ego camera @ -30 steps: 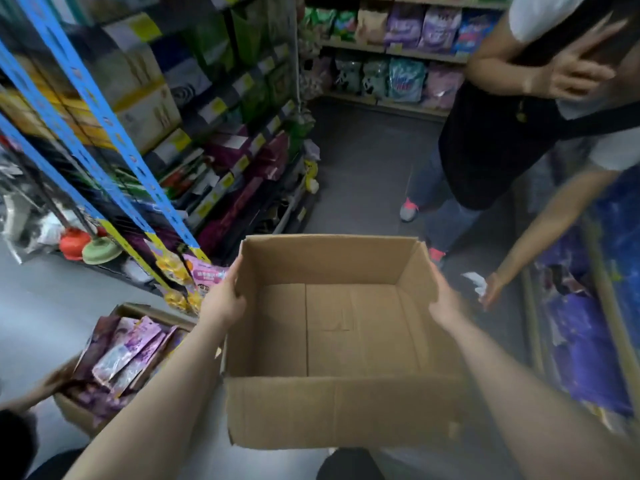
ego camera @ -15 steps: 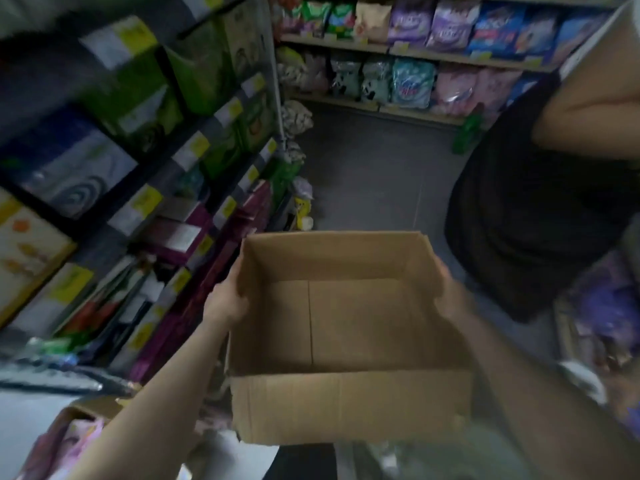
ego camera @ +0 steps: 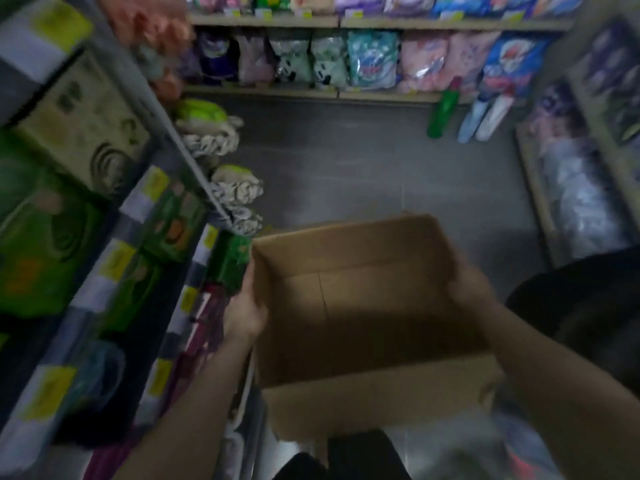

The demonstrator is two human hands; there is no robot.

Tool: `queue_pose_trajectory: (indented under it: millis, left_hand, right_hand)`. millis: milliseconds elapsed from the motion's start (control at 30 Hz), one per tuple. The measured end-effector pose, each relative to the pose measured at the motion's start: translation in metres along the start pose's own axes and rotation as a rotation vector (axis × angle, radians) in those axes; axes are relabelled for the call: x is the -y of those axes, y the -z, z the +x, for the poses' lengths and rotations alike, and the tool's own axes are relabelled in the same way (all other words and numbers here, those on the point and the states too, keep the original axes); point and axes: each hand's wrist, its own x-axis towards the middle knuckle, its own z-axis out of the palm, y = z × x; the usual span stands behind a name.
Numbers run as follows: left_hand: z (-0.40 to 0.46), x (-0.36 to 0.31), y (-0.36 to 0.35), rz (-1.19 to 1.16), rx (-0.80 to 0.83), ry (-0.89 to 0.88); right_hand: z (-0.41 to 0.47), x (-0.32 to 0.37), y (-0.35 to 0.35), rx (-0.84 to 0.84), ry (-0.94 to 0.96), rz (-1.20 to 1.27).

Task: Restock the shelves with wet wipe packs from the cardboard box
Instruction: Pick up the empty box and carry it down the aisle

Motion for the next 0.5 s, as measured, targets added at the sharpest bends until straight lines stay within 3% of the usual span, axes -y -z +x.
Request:
queue_pose_trajectory:
  millis: [267, 500]
  left_hand:
    - [0.166, -0.141, -0.03, 0.027, 0.085, -0.12]
    - [0.334, -0.281, -0.052, 0.061, 0.1, -0.203]
  right_hand:
    - [0.126, -0.013, 0.088, -0.083, -0.102, 0.004]
    - [0.279, -0.021, 0.164, -0.171, -0.114, 0.304]
